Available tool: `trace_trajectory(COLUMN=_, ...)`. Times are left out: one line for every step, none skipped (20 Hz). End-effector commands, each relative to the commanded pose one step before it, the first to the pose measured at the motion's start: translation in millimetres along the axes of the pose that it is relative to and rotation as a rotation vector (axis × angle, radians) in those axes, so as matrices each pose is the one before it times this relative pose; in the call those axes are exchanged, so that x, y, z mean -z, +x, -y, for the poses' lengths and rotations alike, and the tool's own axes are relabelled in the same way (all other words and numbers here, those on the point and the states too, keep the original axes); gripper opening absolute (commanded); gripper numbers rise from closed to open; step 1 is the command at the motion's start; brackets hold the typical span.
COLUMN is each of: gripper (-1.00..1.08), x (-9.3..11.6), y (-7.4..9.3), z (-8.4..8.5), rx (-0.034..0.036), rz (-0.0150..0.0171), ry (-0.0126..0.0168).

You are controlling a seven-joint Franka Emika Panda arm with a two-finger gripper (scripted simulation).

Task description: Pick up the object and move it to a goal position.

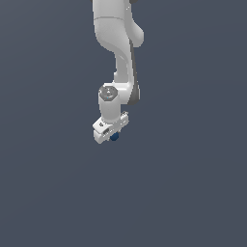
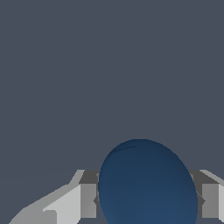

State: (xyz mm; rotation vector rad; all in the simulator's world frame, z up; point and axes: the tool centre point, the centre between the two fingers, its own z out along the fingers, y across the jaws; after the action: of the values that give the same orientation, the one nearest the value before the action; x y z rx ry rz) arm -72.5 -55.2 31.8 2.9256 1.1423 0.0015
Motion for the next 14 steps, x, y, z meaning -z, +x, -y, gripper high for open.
trace_trajectory(gripper=-1.0, x=-0.84, y=0.12, z=0.67, rx=0.0008, rz=0.0006, ry=0.0012)
trace_trajectory(gripper=-1.0, x=0.0, y=0.0, z=0.0, rx=0.0, rz=0.0, ry=0.0)
trace_trajectory(gripper=-1.0, x=0.0, y=0.0, z=0.0, rx=0.0, rz=0.0, ry=0.0)
trace_trajectory(gripper=-1.0, x=0.78, y=-0.06, z=-0.62, rx=-0.00066, rz=-0.00057, ry=-0.00127)
trace_trajectory(gripper=-1.0, x=0.29, y=0.29, z=0.16, rx=0.0, rz=0.0, ry=0.0)
trace_trajectory(gripper=-1.0, x=0.87, y=0.87, z=0.49, rx=0.0, rz=0.0, ry=0.0)
trace_trajectory(gripper=-1.0, x=1.44, y=1.46, z=0.81, rx=0.0, rz=0.0, ry=0.0)
trace_trajectory(gripper=-1.0, x=2.01, y=2.03, z=1.12, rx=0.0, rz=0.0, ry=0.0)
trace_trajectory(gripper=-1.0, x=2.57, y=2.6, z=1.44, rx=0.0, rz=0.0, ry=0.0)
trace_trajectory(gripper=-1.0, x=3.12, y=3.15, z=1.74, rx=0.0, rz=0.0, ry=0.0)
trace_trajectory(gripper=-1.0, x=3.65, y=3.69, z=2.03, rx=0.0, rz=0.0, ry=0.0)
trace_trajectory(gripper=-1.0, x=4.17, y=4.21, z=2.31, rx=0.0, rz=0.0, ry=0.0)
trace_trajectory(gripper=-1.0, x=4.67, y=4.72, z=2.58, rx=0.0, rz=0.0, ry=0.0)
trace_trajectory(gripper=-1.0, x=5.16, y=5.21, z=2.84, rx=0.0, rz=0.0, ry=0.0)
